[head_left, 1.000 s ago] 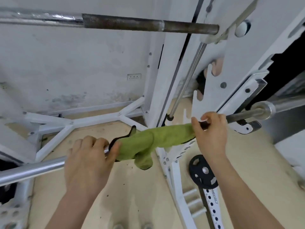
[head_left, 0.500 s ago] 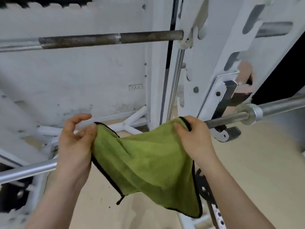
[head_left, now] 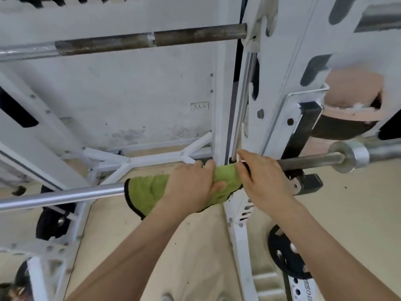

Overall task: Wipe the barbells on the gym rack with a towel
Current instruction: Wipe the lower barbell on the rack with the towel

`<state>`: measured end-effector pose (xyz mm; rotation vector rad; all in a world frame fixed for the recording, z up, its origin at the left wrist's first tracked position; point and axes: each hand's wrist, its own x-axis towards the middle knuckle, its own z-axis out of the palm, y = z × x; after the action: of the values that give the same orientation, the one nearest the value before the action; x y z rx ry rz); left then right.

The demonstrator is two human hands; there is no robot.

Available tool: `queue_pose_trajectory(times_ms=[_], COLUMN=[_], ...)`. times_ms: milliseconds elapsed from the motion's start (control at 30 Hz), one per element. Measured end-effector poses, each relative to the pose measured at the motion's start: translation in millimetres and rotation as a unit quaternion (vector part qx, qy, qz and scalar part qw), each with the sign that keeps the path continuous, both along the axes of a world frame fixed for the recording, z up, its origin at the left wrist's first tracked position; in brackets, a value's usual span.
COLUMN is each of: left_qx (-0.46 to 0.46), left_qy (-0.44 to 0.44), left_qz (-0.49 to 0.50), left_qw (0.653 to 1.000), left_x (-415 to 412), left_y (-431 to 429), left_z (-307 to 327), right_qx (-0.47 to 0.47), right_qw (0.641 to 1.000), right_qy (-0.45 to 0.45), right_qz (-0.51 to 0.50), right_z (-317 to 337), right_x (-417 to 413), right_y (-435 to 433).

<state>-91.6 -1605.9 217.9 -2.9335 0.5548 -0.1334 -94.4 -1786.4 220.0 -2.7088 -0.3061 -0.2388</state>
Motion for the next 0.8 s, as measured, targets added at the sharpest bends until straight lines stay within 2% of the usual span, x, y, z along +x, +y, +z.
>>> queue_pose_trajectory(times_ms=[100,233,367,467,600,700,800], left_qx=[-0.012,0.012,-0.014,-0.087,-0.111,-0.126,-0.095], left_qy=[-0.032,-0.030,-0.026,-0.099,-0.142,-0.162,-0.154], left_qz=[-0.055,-0.069,-0.047,-0.027,0.080,0.152,0.270], left_qw=[0.998,0.997,0.998,0.991,0.980,0.967,0.946], left_x=[8,14,13,11,-6,-27,-40], left_y=[-47,-101,-105,-75,6,85,164], left_z=[5,8,6,-5,-16,-16,-13], right_qx=[0.061,0.097,0.055,0.010,-0.135,-0.131,-0.102], right_qw=[0.997,0.989,0.992,0.997,0.990,0.988,0.985], right_qy=[-0.045,-0.112,-0.111,-0.080,0.023,0.021,0.003], right_qz=[0.025,-0.025,0.005,-0.002,0.013,0.077,0.141], right_z=[-1,-8,-4,3,3,-2,-3], right_x=[-4,-8,-12,-7,-4,-11,-18], right_y=[-7,-22,-27,-23,-1,43,94])
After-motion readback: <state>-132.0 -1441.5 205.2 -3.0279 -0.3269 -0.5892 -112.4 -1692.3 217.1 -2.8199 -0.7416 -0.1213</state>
